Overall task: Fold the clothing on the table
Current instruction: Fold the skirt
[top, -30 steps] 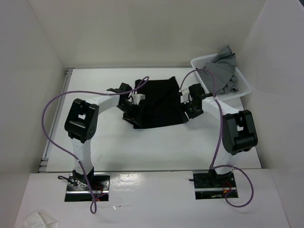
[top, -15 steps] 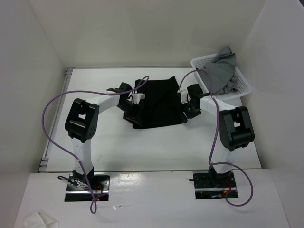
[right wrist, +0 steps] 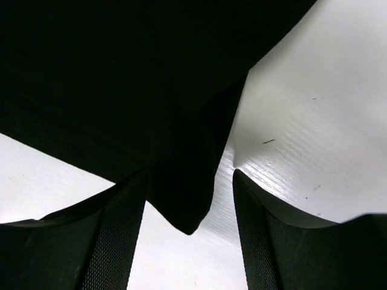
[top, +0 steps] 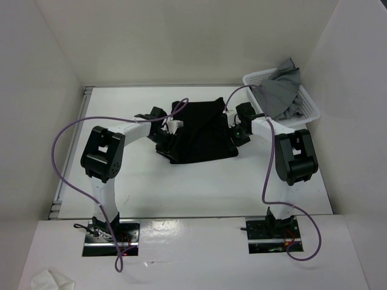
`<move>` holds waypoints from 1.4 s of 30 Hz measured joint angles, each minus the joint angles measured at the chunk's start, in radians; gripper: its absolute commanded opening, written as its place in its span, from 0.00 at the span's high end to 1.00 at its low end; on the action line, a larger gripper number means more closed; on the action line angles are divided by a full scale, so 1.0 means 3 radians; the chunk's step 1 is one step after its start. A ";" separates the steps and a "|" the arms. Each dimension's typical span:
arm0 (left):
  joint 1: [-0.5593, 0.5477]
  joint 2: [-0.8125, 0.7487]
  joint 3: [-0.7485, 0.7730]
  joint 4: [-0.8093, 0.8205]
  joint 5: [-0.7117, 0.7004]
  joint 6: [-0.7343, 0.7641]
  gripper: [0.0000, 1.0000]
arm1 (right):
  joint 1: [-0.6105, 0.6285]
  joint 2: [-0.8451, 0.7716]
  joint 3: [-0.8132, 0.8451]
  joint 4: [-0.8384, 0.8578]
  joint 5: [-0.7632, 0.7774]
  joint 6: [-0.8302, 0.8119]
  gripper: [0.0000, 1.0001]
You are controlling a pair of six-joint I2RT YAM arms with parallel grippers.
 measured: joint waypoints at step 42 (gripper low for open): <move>-0.0108 -0.0614 0.0028 -0.1565 0.0380 0.1213 1.00 | 0.0200 -0.0758 0.0041 -0.1287 -0.0248 -0.0429 1.00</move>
